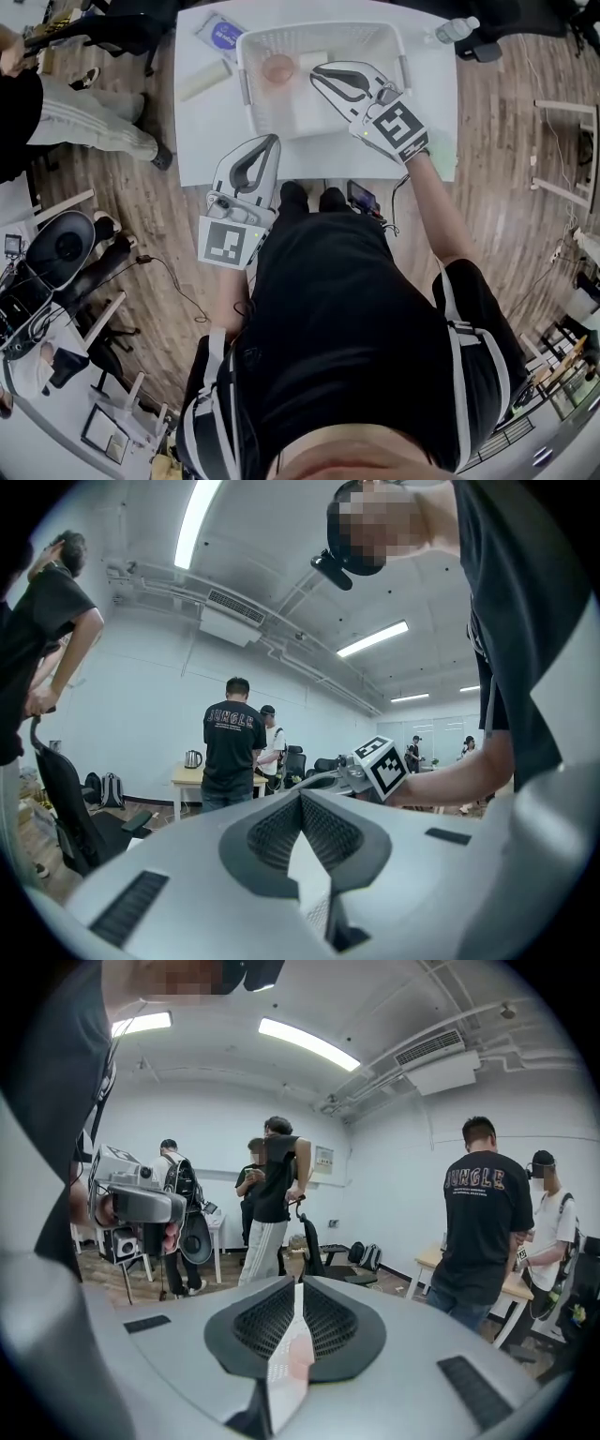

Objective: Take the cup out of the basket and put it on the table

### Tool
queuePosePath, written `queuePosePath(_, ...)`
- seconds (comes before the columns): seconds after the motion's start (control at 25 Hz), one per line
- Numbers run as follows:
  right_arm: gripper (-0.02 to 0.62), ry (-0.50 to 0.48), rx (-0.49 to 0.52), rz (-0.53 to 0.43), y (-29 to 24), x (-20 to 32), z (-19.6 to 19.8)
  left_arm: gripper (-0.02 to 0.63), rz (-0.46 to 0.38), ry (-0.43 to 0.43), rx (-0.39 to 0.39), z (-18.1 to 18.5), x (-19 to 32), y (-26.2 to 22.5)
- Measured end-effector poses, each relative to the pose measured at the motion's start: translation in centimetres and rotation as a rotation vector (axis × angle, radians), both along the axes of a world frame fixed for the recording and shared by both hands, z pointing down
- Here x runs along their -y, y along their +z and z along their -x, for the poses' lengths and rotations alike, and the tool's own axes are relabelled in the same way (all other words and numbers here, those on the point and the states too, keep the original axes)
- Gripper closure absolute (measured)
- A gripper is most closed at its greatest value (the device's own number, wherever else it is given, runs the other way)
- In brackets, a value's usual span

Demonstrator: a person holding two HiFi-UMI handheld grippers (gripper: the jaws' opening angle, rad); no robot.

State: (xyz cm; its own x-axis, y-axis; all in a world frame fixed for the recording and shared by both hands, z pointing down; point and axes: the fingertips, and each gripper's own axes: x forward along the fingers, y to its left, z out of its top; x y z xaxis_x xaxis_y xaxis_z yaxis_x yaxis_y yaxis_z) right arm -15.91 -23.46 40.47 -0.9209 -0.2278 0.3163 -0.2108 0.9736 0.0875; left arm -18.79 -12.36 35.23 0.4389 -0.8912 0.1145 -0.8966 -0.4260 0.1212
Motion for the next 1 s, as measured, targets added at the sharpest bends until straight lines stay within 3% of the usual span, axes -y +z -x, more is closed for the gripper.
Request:
queuePosePath(0.4,0.569,-0.099,-0.12,-0.018,3.9,1.0,2.1,0.586,0.018,-0.017,-0.002,0.5,-0.3,0.5)
queuePosePath(1.0,0.468,-0.232,-0.209,0.006,9.9,1.8,4.6,0.586,0.018,-0.01,0.007,1.2,-0.5,0.4)
